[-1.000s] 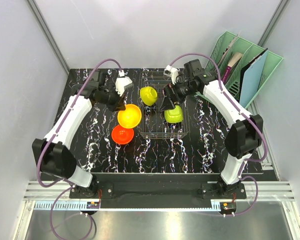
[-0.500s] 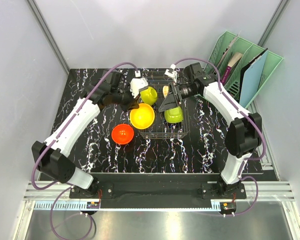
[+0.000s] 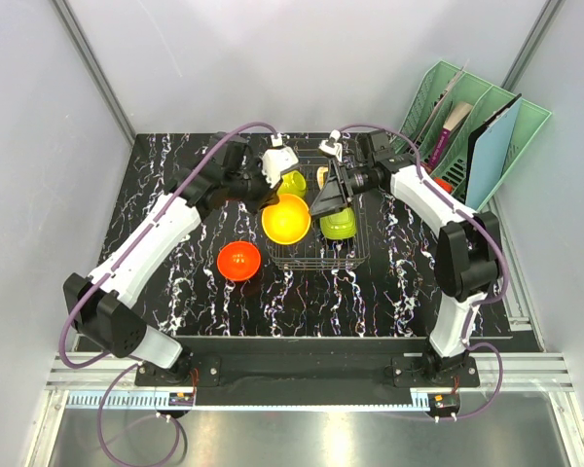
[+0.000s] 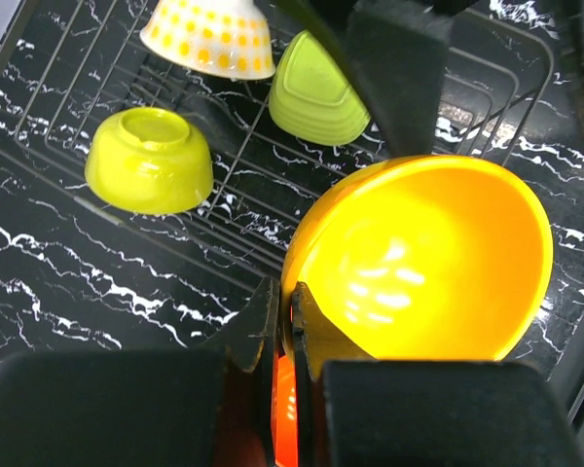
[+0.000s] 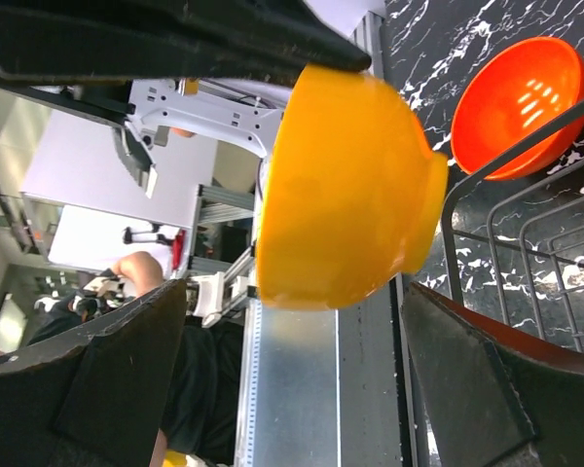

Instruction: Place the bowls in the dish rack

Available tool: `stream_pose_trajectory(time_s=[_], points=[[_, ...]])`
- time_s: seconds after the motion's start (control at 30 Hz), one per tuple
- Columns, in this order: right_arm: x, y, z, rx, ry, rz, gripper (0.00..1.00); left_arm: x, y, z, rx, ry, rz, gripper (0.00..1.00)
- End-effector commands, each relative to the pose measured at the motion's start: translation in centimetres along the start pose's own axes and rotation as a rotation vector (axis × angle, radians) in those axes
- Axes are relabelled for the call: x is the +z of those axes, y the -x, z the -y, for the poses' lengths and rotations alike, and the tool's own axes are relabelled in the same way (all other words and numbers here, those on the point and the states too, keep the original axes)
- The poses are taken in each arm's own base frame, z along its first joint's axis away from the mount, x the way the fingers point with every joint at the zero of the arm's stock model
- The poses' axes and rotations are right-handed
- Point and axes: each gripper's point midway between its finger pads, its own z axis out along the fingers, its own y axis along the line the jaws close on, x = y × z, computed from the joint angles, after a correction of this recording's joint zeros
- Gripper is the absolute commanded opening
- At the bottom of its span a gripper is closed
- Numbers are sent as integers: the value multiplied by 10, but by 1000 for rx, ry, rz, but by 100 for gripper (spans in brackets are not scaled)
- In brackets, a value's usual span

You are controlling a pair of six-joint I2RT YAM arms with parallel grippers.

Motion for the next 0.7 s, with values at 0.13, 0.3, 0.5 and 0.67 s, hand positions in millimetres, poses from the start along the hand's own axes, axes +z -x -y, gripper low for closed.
stream_pose_trajectory(time_s=[0.13, 0.3, 0.5, 0.67], points=[[0, 8, 2, 19, 79, -10, 100, -19, 43, -5, 39, 56, 127, 0], [0, 7, 2, 36, 103, -16, 96, -19, 44, -4, 36, 52, 133, 0], [-2, 9, -1, 38, 162, -42, 91, -17, 46, -1, 32, 41, 138, 0], [-2, 8, -1, 74, 180, -65, 89, -15, 47, -1, 32, 40, 138, 0]])
